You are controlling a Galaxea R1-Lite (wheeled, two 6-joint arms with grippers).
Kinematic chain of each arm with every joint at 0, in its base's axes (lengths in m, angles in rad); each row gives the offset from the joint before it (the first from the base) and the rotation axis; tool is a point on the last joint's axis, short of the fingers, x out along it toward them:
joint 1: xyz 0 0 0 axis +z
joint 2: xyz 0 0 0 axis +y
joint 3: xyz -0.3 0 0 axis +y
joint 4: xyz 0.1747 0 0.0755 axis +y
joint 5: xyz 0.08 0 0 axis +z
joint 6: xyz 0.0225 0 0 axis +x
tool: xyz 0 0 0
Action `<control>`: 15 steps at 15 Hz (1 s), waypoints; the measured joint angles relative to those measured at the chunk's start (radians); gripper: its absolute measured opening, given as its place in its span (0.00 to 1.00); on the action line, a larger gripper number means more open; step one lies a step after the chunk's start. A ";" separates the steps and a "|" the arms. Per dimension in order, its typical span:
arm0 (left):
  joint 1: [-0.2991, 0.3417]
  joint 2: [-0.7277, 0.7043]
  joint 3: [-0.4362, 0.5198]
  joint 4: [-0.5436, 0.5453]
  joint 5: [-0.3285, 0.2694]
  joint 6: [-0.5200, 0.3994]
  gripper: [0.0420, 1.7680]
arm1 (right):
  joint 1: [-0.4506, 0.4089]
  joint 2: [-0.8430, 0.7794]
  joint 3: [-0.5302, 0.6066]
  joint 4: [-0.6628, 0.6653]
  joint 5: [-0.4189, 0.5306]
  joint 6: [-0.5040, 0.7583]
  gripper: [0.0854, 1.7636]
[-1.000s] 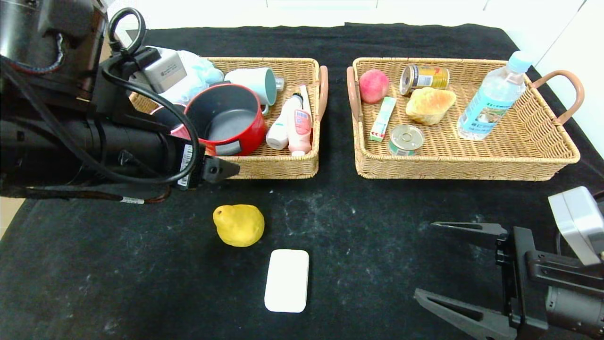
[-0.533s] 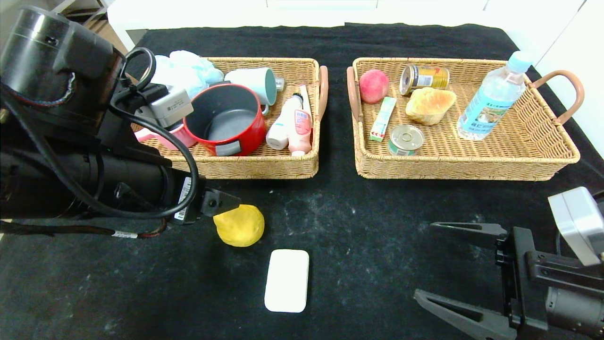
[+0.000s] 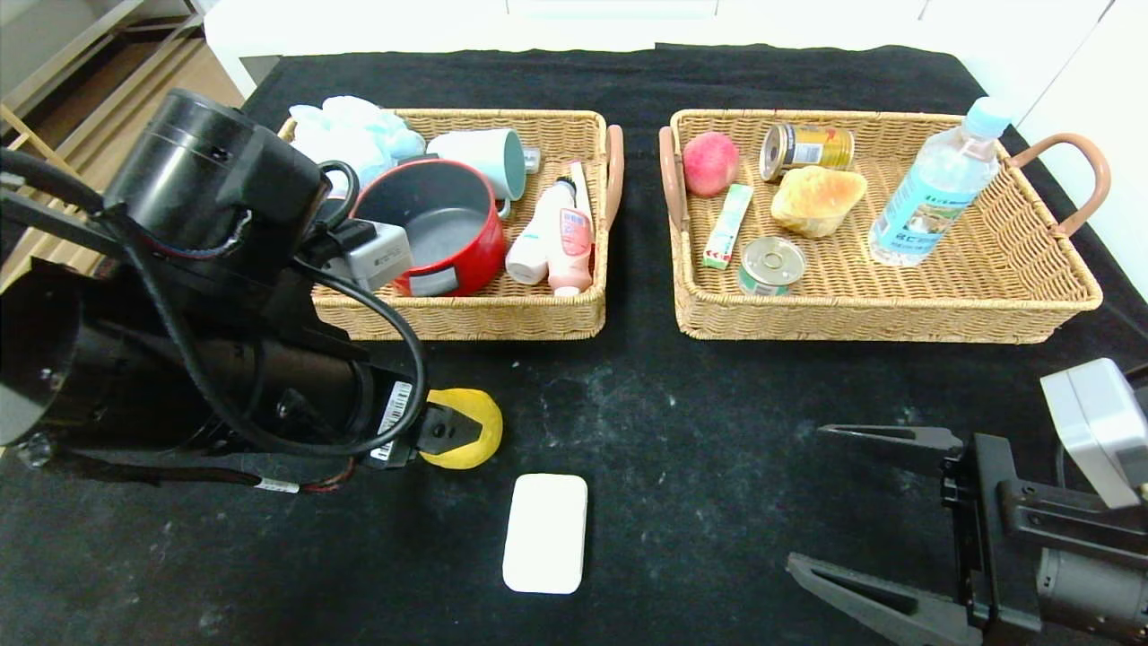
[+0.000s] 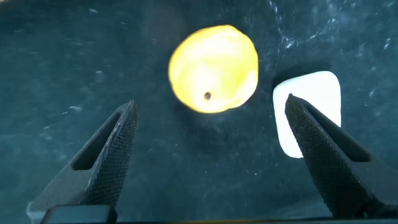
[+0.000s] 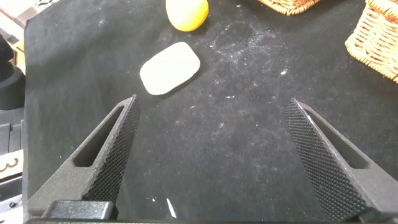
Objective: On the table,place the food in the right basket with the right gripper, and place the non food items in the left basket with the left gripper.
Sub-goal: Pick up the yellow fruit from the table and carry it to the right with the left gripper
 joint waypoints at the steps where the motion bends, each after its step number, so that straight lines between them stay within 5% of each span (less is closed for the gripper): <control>1: -0.002 0.013 0.000 -0.001 0.002 -0.001 0.97 | 0.000 0.000 0.000 0.000 0.000 0.000 0.97; 15: 0.007 0.138 -0.004 -0.060 0.003 -0.008 0.97 | 0.005 -0.003 0.002 0.000 0.000 0.000 0.97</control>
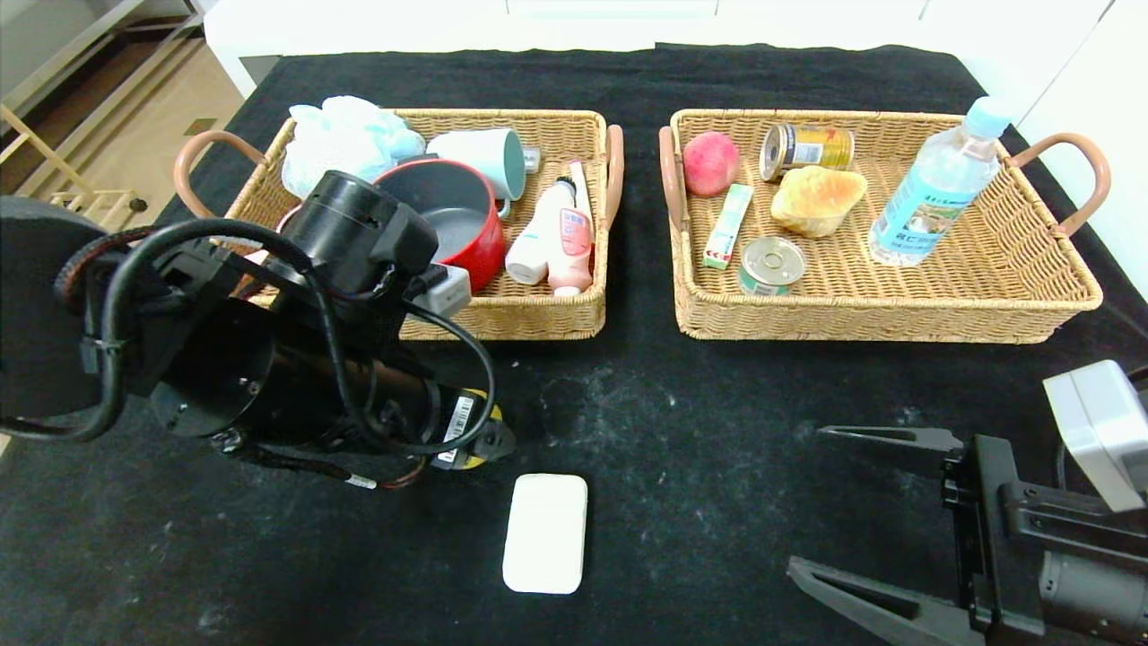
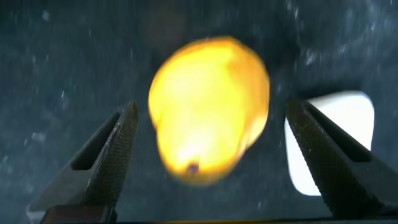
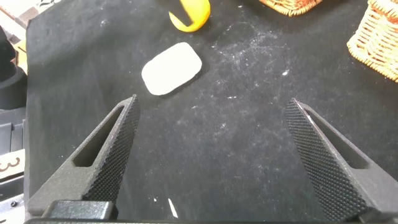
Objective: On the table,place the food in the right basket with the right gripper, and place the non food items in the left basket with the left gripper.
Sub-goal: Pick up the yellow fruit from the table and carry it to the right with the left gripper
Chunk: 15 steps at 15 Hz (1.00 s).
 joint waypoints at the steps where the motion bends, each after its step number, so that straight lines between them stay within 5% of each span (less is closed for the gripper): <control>1: 0.000 0.008 -0.002 -0.006 0.000 0.000 0.97 | 0.000 0.000 0.000 0.000 0.000 0.000 0.97; 13: 0.014 0.040 0.002 -0.009 0.001 0.003 0.97 | 0.000 -0.003 -0.001 0.000 0.000 0.000 0.97; 15: 0.014 0.045 0.002 -0.010 0.000 0.003 0.82 | -0.001 -0.003 -0.001 0.000 0.000 0.000 0.97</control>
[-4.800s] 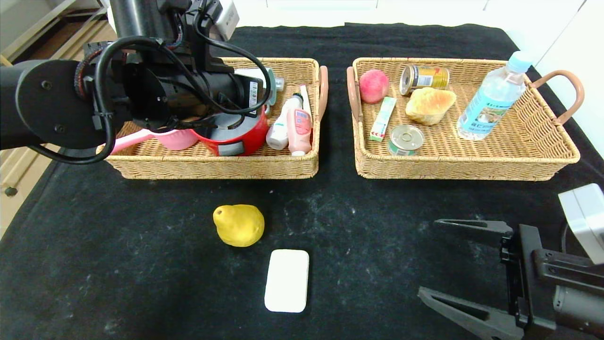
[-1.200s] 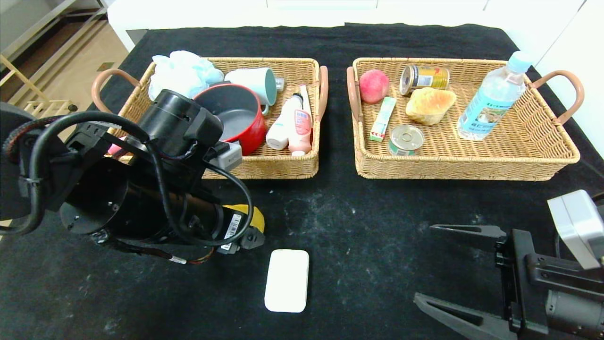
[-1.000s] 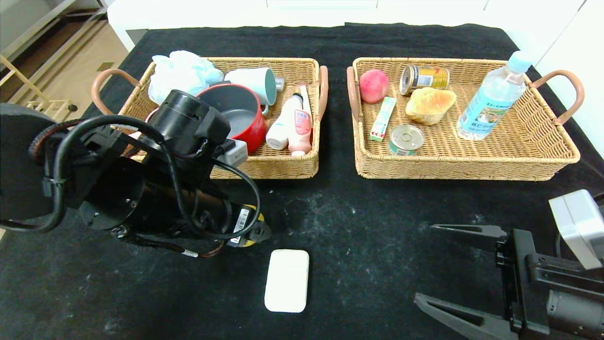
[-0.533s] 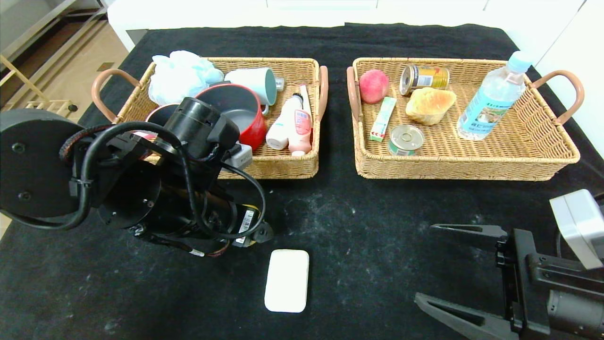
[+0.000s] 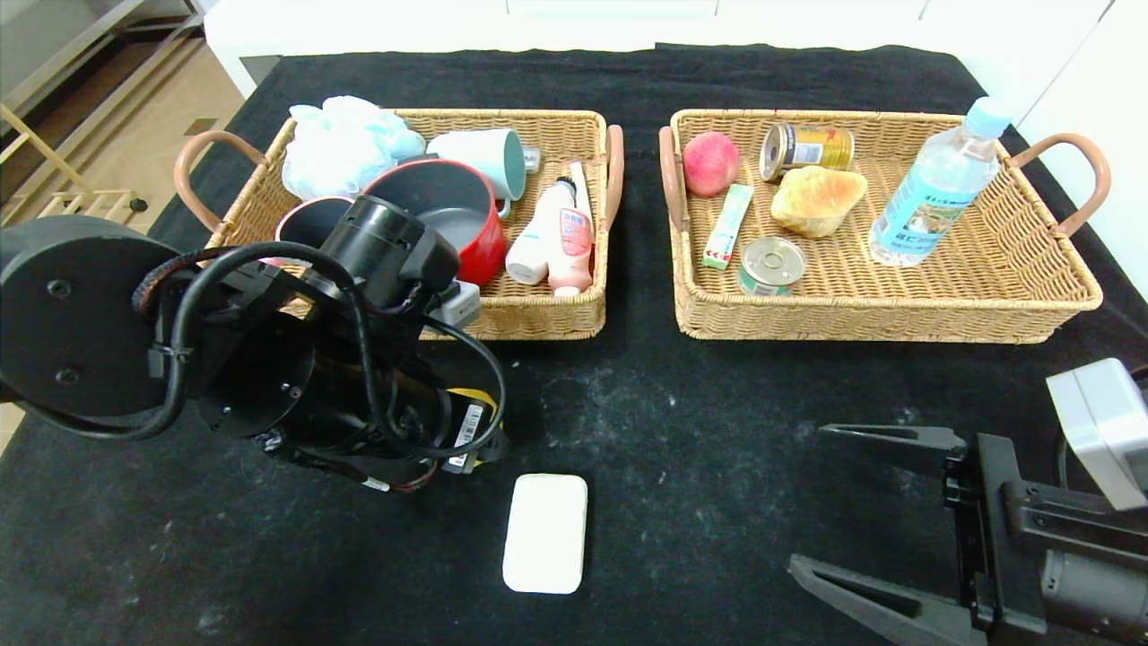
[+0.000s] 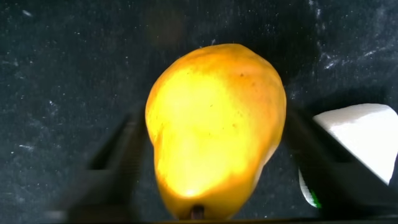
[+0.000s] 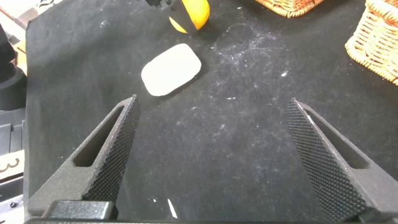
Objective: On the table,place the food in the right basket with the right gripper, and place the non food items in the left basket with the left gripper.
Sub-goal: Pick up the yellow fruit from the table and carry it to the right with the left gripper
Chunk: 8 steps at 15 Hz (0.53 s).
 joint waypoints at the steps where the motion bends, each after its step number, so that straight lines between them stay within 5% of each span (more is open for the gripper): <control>1: 0.000 0.002 -0.001 0.000 0.000 0.000 0.74 | 0.000 0.000 0.000 0.000 0.000 0.000 0.97; 8: 0.003 0.008 -0.004 0.002 0.001 0.000 0.66 | -0.001 0.001 0.001 0.000 0.000 0.000 0.97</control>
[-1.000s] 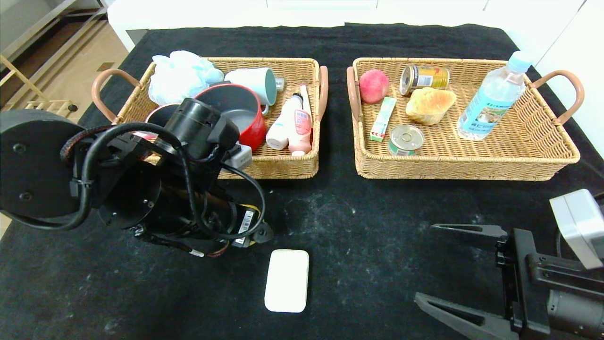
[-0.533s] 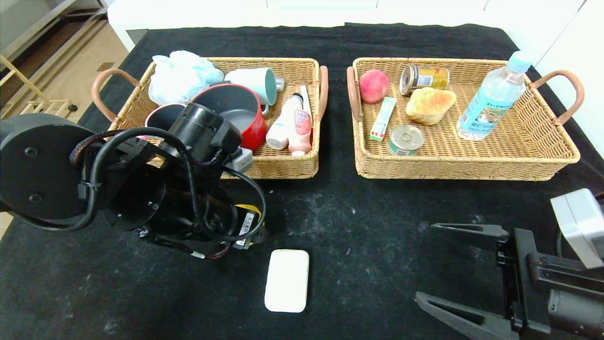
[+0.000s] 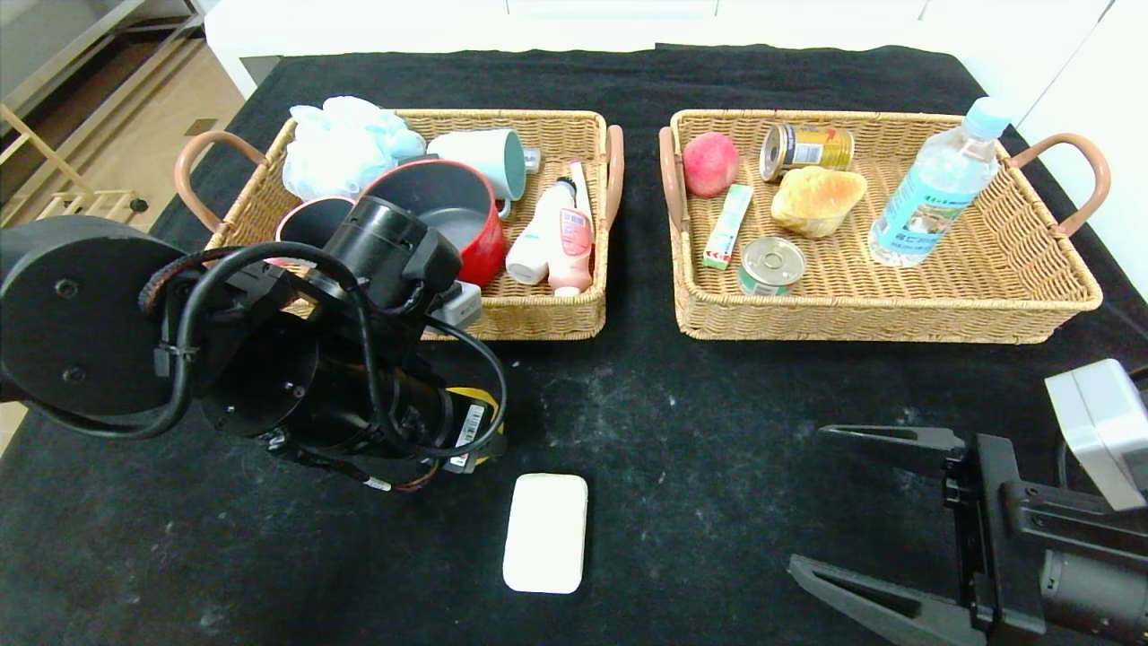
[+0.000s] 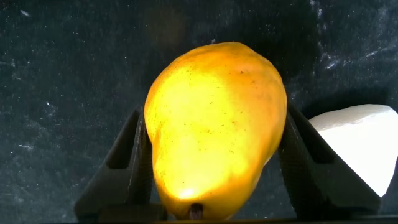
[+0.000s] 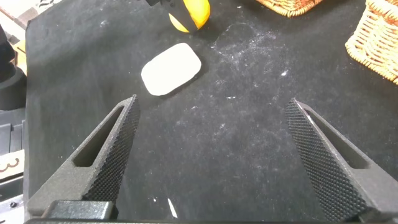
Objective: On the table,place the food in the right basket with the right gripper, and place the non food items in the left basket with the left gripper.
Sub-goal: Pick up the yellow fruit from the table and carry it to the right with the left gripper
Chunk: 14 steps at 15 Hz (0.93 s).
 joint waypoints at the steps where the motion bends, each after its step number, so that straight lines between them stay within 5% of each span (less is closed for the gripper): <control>1: 0.001 0.000 -0.001 0.002 0.000 0.000 0.66 | 0.000 0.000 0.000 0.000 0.000 0.000 0.97; 14: -0.007 -0.044 -0.019 0.003 0.005 0.009 0.65 | -0.006 -0.067 -0.011 0.009 0.003 0.004 0.97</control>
